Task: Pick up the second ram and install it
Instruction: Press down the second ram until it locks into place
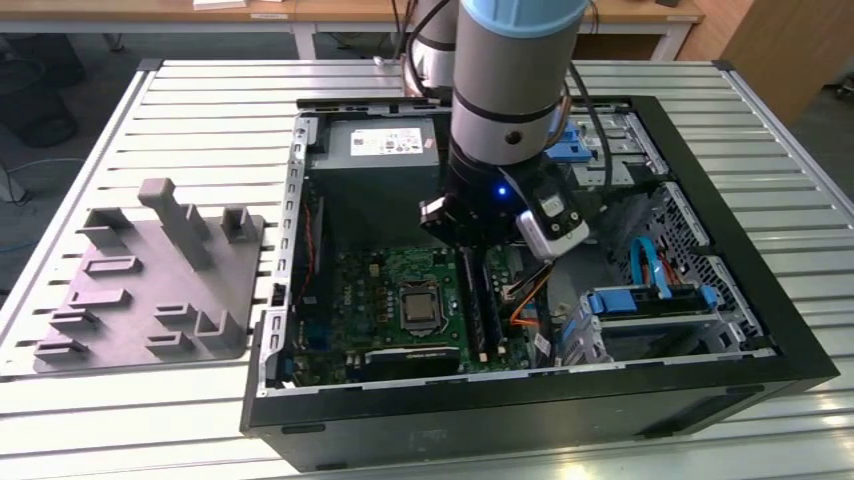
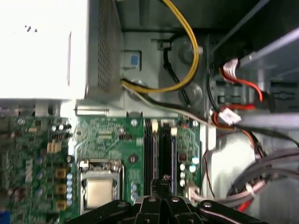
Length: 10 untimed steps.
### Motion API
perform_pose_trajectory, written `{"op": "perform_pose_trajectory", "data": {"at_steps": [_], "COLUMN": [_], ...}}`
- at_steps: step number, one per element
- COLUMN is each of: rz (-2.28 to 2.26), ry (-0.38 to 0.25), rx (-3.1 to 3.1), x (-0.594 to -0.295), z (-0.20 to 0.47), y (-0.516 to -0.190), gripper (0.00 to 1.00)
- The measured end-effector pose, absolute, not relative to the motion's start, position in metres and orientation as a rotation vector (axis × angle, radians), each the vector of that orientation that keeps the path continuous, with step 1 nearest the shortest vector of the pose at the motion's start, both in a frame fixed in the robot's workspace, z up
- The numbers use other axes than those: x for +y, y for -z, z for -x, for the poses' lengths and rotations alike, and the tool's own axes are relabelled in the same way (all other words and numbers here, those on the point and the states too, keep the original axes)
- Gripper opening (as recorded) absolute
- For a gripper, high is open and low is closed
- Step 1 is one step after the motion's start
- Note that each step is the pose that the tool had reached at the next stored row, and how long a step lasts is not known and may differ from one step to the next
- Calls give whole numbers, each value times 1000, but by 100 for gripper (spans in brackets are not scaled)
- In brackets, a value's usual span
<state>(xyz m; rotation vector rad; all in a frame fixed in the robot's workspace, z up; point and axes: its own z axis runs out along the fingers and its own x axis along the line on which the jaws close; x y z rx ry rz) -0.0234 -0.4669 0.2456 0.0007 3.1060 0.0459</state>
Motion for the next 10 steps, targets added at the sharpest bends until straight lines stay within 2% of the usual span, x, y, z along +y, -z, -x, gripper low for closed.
{"op": "perform_pose_trajectory", "data": {"at_steps": [10], "rz": [0], "ry": [-46], "rx": [3106], "x": [-454], "z": [23], "y": [-227], "gripper": [10]}}
